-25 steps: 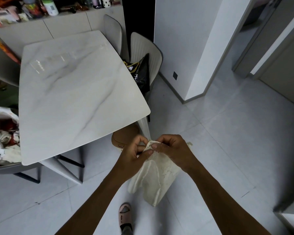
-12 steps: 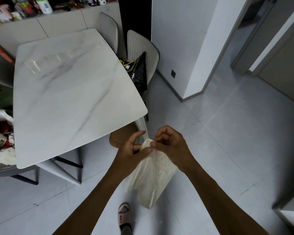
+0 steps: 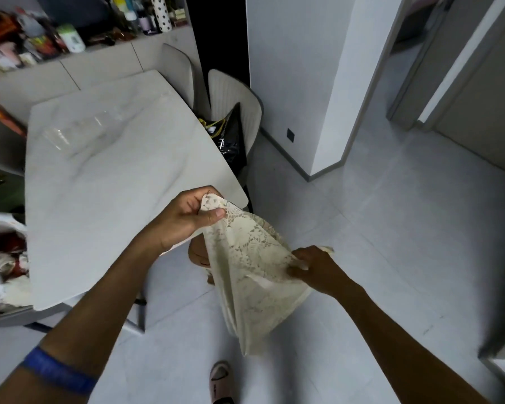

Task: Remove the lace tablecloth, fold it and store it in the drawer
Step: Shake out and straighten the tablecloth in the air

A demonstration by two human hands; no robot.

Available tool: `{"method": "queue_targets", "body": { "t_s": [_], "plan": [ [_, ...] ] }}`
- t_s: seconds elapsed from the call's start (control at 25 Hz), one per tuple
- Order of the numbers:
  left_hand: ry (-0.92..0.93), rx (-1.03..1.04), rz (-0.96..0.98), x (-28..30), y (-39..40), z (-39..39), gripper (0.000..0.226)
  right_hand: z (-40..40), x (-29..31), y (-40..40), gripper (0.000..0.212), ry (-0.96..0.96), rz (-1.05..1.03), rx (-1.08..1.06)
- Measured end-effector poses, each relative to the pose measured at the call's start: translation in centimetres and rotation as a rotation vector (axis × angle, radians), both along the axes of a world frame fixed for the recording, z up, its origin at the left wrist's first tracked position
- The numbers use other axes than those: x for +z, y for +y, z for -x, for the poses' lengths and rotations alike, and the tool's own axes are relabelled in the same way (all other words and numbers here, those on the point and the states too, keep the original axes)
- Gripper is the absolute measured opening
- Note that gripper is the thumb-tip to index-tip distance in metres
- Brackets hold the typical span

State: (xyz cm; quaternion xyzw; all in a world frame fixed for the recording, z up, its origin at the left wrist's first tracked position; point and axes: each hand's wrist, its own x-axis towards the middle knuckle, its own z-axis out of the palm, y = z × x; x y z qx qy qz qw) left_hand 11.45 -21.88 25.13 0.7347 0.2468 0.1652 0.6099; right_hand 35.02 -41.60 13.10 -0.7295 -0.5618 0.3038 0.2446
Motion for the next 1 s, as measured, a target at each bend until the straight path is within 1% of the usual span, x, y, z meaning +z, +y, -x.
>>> {"method": "queue_targets", "body": {
  "t_s": [0.08, 0.12, 0.2, 0.24, 0.28, 0.36, 0.4, 0.44, 0.48, 0.56, 0.6, 0.64, 0.68, 0.72, 0.76, 0.8, 0.84, 0.88, 0.92, 0.96, 1.0],
  "plan": [
    [0.019, 0.027, -0.054, 0.8, 1.0, -0.4, 0.010, 0.3, -0.9, -0.1, 0.020, -0.145, -0.076, -0.042],
    [0.034, 0.070, -0.096, 1.0, 1.6, -0.6, 0.014, 0.4, -1.0, -0.2, 0.018, -0.139, -0.131, -0.078],
    [0.015, 0.202, -0.148, 1.7, 2.9, -0.4, 0.022, 0.3, -0.6, -0.7, 0.009, -0.040, -0.162, -0.115],
    [-0.032, 0.280, -0.155, 2.1, 3.6, -0.2, 0.025, 0.2, -0.7, -1.2, 0.008, -0.021, -0.120, -0.115],
    [-0.089, 0.354, -0.159, 2.7, 4.4, 0.1, 0.026, 0.4, -1.3, -1.8, 0.007, -0.058, -0.041, -0.113],
    [-0.163, 0.434, -0.175, 4.1, 5.6, 0.1, 0.024, 1.3, -3.3, -3.4, 0.009, -0.219, 0.126, -0.170],
    [-0.166, 0.437, -0.191, 4.8, 5.9, -0.2, 0.023, 1.8, -4.0, -4.2, 0.011, -0.256, 0.150, -0.271],
    [-0.149, 0.437, -0.215, 5.2, 6.0, -0.5, 0.023, 2.4, -4.6, -4.7, 0.012, -0.215, 0.121, -0.411],
    [-0.122, 0.445, -0.236, 5.3, 6.0, -0.9, 0.023, 2.8, -4.8, -5.0, 0.015, -0.095, 0.048, -0.578],
    [-0.072, 0.513, -0.264, 5.2, 6.2, -1.2, 0.022, 2.3, -4.3, -4.9, 0.021, 0.293, -0.133, -0.888],
    [-0.066, 0.574, -0.257, 5.1, 6.4, -1.1, 0.022, 1.7, -3.7, -4.8, 0.022, 0.498, -0.220, -0.954],
    [-0.075, 0.650, -0.228, 5.0, 6.7, -1.0, 0.023, 1.2, -2.9, -4.8, 0.022, 0.657, -0.280, -0.957],
    [-0.090, 0.733, -0.192, 5.0, 7.1, -0.7, 0.024, 0.5, -2.3, -5.0, 0.021, 0.758, -0.307, -0.910],
    [-0.103, 0.808, -0.158, 5.1, 7.6, -0.4, 0.027, -0.1, -1.6, -5.3, 0.014, 0.803, -0.293, -0.837],
    [-0.115, 0.860, -0.132, 5.2, 8.0, -0.1, 0.031, -0.7, -1.0, -5.7, 0.008, 0.783, -0.229, -0.720],
    [-0.121, 0.889, -0.118, 5.3, 8.4, 0.2, 0.035, -1.4, -0.7, -6.3, 0.024, 0.680, -0.127, -0.553],
    [-0.120, 0.902, -0.113, 5.4, 8.7, 0.4, 0.036, -1.8, -1.0, -7.1, 0.032, 0.542, 0.012, -0.365],
    [-0.114, 0.910, -0.110, 5.5, 8.9, 0.6, 0.037, -2.1, -1.4, -7.9, 0.034, 0.382, 0.174, -0.202],
    [-0.110, 0.919, -0.100, 5.6, 9.0, 0.6, 0.038, -2.4, -2.4, -8.9, 0.040, 0.165, 0.338, -0.070],
    [-0.107, 0.928, -0.084, 5.5, 9.1, 0.7, 0.038, -2.8, -3.5, -9.9, 0.042, -0.059, 0.475, 0.008],
    [-0.088, 0.929, -0.074, 5.4, 9.0, 0.8, 0.037, -3.0, -4.3, -10.8, 0.035, -0.223, 0.546, 0.038]
  ]
}}
